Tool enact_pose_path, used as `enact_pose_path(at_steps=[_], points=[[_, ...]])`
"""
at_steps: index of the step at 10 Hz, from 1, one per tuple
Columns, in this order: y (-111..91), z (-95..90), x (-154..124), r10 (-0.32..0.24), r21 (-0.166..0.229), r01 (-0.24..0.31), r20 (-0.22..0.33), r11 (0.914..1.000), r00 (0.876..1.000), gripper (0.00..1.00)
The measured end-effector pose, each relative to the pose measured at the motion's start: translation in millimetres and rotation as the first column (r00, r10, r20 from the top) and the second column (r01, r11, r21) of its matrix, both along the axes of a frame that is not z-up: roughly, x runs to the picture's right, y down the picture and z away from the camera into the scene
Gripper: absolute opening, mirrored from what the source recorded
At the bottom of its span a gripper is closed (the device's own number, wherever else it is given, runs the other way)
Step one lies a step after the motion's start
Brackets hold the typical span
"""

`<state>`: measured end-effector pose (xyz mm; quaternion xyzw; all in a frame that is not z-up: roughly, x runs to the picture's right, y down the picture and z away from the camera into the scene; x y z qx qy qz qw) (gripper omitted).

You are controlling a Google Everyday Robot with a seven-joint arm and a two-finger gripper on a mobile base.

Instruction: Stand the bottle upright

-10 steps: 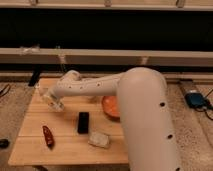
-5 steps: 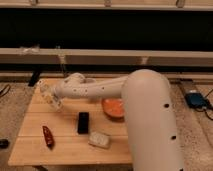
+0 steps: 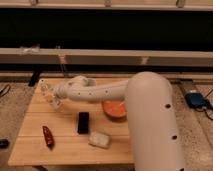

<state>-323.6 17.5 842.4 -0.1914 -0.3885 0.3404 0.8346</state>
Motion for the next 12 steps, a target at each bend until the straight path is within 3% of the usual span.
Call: enact_pose_path(at_steps=[3, 7, 9, 12], points=[[9.1, 2.0, -9.4, -0.014, 0.009, 0.014, 0.017, 0.9999, 1.0, 0.0], [14.0, 10.8, -11.9, 0.014, -0.01, -0.013, 0.033, 0.9999, 0.999, 0.02], [14.1, 13.7, -10.1, 0.023, -0.017, -0.023, 0.03, 0.9996, 0.999, 0.16], [13.0, 17.4, -5.0, 0.039, -0.025, -0.038, 0.024, 0.999, 0.999, 0.47]])
